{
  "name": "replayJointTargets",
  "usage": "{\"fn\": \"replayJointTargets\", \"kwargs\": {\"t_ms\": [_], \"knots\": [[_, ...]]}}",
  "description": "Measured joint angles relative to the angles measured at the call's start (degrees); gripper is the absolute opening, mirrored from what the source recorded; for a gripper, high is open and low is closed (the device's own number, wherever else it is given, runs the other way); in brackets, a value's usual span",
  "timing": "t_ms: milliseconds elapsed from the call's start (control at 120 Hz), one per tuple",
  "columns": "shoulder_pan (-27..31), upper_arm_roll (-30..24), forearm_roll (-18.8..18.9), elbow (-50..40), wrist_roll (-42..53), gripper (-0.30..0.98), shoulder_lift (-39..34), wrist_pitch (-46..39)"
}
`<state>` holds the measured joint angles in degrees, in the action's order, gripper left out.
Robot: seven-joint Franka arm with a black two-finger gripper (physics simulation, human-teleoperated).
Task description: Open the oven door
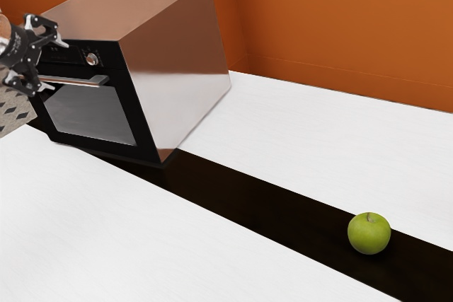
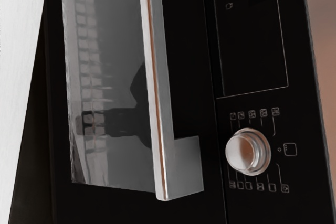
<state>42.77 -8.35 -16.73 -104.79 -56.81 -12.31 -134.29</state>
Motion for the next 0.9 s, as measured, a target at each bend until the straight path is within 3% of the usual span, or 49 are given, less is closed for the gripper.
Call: {"fn": "replayJointTargets", "kwargs": {"t_ms": [642, 750, 900], "knots": [[9.3, -1.5, 2.3, 12.0, -1.4, 0.68, 14.6, -2.5], [9.2, -1.6, 4.0, 12.7, -1.2, 0.68, 15.4, -2.6], [6.9, -3.1, 9.8, 12.6, 0.5, 0.68, 15.8, -2.8]]}}
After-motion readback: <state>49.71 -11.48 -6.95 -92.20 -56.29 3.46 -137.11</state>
